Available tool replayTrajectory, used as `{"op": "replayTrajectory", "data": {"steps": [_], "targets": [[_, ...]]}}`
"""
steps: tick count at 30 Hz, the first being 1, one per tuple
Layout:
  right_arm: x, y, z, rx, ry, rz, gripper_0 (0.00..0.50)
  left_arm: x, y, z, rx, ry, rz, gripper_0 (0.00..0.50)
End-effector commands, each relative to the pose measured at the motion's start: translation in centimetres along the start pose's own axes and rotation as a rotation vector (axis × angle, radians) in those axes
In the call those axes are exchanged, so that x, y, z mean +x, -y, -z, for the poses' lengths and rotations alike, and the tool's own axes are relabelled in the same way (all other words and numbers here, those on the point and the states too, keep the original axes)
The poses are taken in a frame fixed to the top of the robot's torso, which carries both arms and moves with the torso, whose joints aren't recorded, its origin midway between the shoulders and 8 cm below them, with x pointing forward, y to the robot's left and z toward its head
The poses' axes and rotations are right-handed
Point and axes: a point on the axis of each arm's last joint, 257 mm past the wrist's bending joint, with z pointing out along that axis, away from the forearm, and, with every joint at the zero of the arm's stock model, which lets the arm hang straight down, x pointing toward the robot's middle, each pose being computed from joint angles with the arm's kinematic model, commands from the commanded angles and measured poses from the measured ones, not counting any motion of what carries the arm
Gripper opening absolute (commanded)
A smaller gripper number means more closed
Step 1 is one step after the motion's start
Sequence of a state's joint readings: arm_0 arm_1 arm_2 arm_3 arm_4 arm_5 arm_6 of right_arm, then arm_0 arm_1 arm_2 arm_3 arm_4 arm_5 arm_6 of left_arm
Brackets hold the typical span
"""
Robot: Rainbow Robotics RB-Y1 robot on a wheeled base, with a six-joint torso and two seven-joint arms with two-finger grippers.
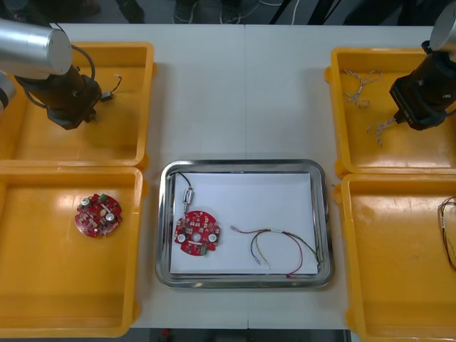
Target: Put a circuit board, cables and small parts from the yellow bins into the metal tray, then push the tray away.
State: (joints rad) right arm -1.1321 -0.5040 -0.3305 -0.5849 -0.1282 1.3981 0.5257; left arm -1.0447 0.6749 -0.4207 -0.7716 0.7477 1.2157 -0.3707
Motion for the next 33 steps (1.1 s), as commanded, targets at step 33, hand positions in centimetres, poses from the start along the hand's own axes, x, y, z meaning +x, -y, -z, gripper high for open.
{"op": "replayTrajectory", "data": {"steps": [33], "targets": [[-1.1, -0.4, 18.1, -0.146, 0.221, 1.068, 0.0, 4.7, -1.5, 11.3, -0.073, -0.057, -0.484, 0.0]]}}
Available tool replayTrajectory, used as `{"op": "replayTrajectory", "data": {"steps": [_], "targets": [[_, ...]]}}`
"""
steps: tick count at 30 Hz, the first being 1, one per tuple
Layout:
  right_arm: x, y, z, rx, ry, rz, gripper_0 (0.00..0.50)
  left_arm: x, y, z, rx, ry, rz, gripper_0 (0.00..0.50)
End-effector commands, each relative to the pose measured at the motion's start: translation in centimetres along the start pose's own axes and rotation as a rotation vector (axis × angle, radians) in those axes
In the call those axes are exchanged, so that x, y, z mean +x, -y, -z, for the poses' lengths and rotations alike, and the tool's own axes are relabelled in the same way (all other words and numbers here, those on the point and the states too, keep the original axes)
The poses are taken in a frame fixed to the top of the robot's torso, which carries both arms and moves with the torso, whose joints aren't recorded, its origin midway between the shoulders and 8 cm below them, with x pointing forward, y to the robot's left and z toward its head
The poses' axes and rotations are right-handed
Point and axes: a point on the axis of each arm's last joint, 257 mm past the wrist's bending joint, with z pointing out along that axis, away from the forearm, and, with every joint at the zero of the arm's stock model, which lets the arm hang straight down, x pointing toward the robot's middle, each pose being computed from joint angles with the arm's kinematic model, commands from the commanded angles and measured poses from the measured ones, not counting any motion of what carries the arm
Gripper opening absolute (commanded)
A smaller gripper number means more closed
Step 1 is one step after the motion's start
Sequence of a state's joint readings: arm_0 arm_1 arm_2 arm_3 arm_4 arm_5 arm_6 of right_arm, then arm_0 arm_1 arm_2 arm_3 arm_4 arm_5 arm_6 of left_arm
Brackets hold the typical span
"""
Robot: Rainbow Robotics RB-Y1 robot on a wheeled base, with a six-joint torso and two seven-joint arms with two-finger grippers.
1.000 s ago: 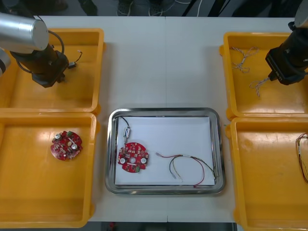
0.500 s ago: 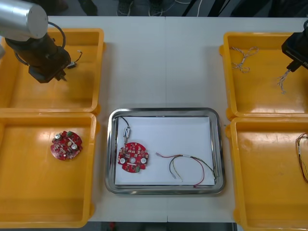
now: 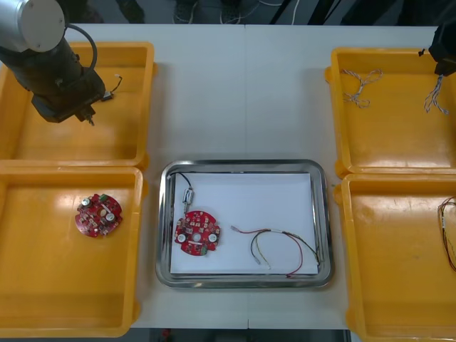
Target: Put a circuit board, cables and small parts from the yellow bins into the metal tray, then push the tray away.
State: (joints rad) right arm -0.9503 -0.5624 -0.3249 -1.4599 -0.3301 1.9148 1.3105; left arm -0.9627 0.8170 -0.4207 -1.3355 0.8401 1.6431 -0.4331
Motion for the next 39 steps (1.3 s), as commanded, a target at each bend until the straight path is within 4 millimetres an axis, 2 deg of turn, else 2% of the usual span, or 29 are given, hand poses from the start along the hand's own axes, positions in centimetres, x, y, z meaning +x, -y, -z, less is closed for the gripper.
{"op": "replayTrajectory", "data": {"steps": [1, 5, 10, 20, 24, 29, 39], "targets": [[-0.4, 0.9, 2.3, 0.053, 0.072, 0.208, 0.0, 0.5, 0.1, 2.6, 0.011, 0.016, -0.149, 0.0], [0.9, -0.6, 2.6, 0.039, 0.083, 0.359, 0.0, 2.2, 1.4, 3.7, 0.042, 0.006, -0.213, 0.0], [3.6, -3.6, 3.1, -0.015, 0.093, 0.539, 0.0, 4.5, 2.8, 5.3, 0.082, 0.004, -0.308, 0.0], [8.3, -9.0, 3.9, -0.094, 0.104, 0.942, 0.0, 7.9, 3.5, 6.2, 0.126, 0.003, -0.447, 0.0], [10.0, -10.6, 3.7, -0.094, 0.105, 1.088, 0.0, 8.2, 3.4, 6.4, 0.122, 0.003, -0.464, 0.0], [13.7, -13.8, 3.8, -0.125, 0.111, 1.258, 0.0, 8.6, 3.1, 6.3, 0.119, -0.014, -0.481, 0.0], [20.4, -18.0, 2.5, -0.239, 0.039, 1.411, 0.0, 8.5, 2.9, 6.4, 0.114, -0.015, -0.486, 0.0]]}}
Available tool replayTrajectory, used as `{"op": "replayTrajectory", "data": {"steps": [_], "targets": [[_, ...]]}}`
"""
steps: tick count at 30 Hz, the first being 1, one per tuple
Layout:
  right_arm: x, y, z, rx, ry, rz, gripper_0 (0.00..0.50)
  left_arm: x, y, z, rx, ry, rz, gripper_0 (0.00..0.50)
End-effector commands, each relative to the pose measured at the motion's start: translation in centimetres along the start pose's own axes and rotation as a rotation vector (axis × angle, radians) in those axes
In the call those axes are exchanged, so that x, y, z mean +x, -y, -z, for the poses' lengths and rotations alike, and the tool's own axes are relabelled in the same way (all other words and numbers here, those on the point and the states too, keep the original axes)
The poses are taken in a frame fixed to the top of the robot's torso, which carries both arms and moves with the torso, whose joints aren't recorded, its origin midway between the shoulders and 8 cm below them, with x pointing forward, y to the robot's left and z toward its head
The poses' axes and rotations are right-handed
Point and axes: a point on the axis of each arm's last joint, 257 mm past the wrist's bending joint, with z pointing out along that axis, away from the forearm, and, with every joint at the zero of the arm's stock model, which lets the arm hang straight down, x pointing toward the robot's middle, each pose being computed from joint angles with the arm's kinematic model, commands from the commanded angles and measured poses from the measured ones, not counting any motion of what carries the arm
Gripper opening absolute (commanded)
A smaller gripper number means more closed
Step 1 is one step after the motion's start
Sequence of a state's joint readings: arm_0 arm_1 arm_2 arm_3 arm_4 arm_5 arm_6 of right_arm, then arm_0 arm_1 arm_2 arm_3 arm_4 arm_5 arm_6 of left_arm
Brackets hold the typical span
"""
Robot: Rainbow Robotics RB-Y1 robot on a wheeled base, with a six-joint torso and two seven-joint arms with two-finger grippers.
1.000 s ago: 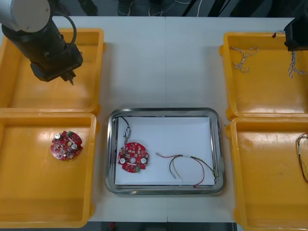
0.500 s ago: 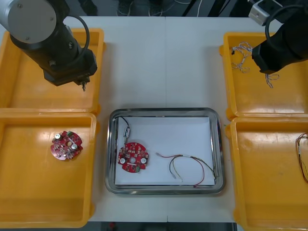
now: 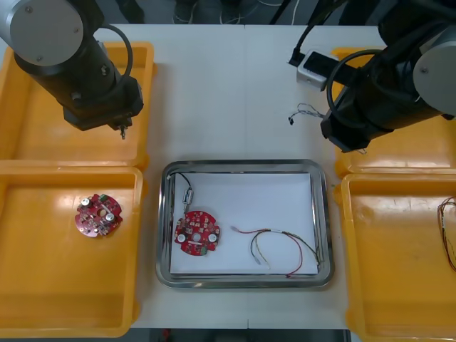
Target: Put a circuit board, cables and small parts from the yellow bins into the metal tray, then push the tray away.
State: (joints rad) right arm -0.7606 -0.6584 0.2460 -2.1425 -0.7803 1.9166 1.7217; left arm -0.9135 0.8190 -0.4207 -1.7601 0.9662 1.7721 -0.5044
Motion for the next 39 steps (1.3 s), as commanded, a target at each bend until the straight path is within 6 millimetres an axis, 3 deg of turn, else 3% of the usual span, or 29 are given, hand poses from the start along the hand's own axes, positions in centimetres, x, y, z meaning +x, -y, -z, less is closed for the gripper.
{"op": "replayTrajectory", "data": {"steps": [1, 6, 12, 20, 32, 39], "targets": [[-1.2, -3.9, -1.0, -0.068, 0.006, 0.102, 0.0, -0.6, -1.5, 1.0, -0.019, 0.02, -0.084, 0.0], [-1.1, -6.8, -2.9, -0.105, -0.033, 0.154, 0.0, -0.6, -1.6, 1.1, -0.022, 0.02, -0.085, 0.0], [-0.1, -8.8, -4.3, -0.112, -0.082, 0.228, 0.0, -0.5, -1.6, 1.1, -0.024, 0.019, -0.085, 0.0], [1.5, -9.5, -6.2, -0.134, -0.133, 0.372, 0.0, -0.6, -1.5, 1.2, -0.018, 0.02, -0.085, 0.0], [-0.8, -10.7, -9.1, -0.169, -0.074, 0.484, 0.0, -0.7, -1.5, 1.3, -0.013, 0.021, -0.082, 0.0], [0.3, -12.1, -11.1, -0.194, -0.056, 0.45, 0.0, -0.7, -1.6, 1.3, -0.015, 0.02, -0.079, 0.0]]}}
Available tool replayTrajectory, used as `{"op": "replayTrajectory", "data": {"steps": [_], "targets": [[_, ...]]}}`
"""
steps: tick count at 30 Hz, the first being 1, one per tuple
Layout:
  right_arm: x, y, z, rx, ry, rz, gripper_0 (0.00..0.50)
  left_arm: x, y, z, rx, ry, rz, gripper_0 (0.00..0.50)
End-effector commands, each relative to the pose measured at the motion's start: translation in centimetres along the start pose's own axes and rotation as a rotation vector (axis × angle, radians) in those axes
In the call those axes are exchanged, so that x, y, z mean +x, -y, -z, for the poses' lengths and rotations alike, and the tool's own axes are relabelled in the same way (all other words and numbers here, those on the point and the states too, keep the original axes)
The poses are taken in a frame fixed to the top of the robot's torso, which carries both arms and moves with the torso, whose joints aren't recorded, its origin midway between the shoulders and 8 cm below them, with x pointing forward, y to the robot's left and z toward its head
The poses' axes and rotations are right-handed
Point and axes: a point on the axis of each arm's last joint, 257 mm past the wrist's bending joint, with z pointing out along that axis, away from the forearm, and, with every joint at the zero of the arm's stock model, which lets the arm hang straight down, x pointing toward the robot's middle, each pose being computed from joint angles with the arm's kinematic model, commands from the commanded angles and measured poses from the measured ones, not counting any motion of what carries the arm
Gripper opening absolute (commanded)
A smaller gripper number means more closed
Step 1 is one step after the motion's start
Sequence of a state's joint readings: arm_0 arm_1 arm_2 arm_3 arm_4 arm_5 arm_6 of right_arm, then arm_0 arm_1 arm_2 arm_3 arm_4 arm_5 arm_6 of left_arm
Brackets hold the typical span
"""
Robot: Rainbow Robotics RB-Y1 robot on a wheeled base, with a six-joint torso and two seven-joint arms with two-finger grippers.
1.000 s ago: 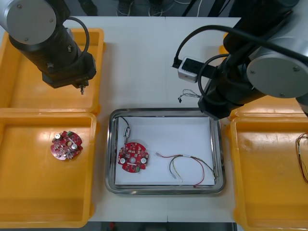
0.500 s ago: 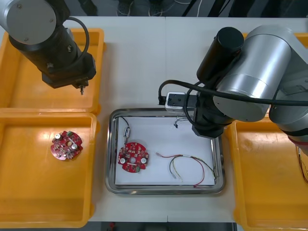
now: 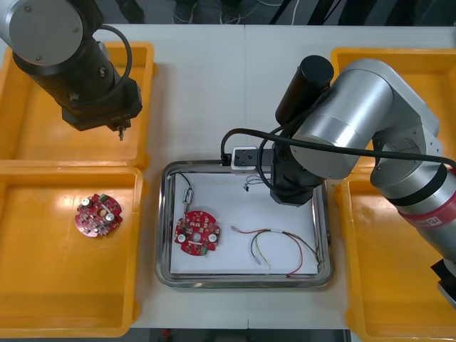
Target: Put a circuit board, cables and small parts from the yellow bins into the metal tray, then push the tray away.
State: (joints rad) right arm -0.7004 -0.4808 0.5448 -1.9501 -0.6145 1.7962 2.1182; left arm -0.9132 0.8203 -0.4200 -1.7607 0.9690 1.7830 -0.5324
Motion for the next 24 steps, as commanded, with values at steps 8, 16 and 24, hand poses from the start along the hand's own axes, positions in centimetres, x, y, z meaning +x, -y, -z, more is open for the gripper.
{"op": "replayTrajectory", "data": {"steps": [8, 16, 24], "targets": [[-0.2, -2.2, -3.3, 0.017, 0.037, -0.01, 0.0, -0.8, -1.4, 1.3, -0.009, 0.024, -0.051, 0.0], [0.6, -1.9, -4.9, 0.052, 0.015, -0.014, 0.0, -0.7, -1.3, 1.3, -0.007, 0.021, -0.051, 0.0], [0.1, -1.4, -5.8, 0.076, 0.037, -0.023, 0.0, -0.6, -1.2, 1.3, -0.003, 0.019, -0.052, 0.0]]}}
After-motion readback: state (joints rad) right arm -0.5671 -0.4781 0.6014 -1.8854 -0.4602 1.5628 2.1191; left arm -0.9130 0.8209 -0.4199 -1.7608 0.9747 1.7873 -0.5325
